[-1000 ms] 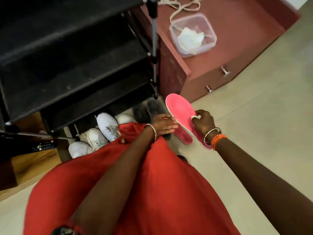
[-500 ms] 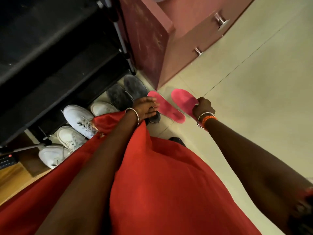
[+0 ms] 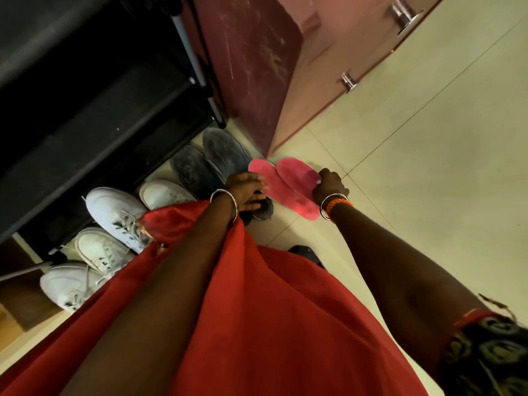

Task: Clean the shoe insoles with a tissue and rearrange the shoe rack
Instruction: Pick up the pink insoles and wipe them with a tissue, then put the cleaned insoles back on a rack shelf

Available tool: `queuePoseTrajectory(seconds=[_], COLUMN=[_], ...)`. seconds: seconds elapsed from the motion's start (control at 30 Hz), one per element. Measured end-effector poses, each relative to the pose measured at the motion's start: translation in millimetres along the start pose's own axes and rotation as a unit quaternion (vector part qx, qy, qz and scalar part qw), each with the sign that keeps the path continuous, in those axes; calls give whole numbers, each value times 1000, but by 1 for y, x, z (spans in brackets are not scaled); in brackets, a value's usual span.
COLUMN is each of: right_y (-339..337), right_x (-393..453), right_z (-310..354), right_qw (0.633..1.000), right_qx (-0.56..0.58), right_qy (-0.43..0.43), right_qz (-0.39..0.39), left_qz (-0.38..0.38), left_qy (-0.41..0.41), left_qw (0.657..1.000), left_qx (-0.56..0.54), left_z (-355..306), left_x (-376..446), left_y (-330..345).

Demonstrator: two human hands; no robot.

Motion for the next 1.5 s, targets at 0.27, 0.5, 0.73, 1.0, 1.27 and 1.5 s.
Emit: queuePoseTrajectory(seconds=[0.27,0.5,0.73,1.0,1.27,1.5], right_y=[-10,-56,-159,-268,-332,-340], right_x=[16,-35,-112,-168,-182,-150], right_z=[4,29,70,118,151,163], right_qw=[998,966,919,864,829,849], right_qx=[46,244,296,387,447,411], right_qy=[2,-76,-231,-286,-333,-253], right_qz=[-36,-39,-116,-150,-48,-216], left_qz=[26,14,170,92,15,41], left_qy=[25,66,64,239,362,301], left_qw=[999,997,983,959,926,914], left_qx=[31,35,16,-119,-104,-270], left_z=[-22,-46,-67,-144,-202,-209], left_x=[14,-25,-123,-220,-279,-256], left_y=[-2,1,24,-10,-22,-18])
Point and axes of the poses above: each hand's wrist, its own x-axis towards the middle knuckle, its own y-axis out of the palm, z = x × y, the point moved 7 cm from there along x, towards the middle knuckle, and after that the axes turned 9 degrees about -z, right-handed, at the moved point
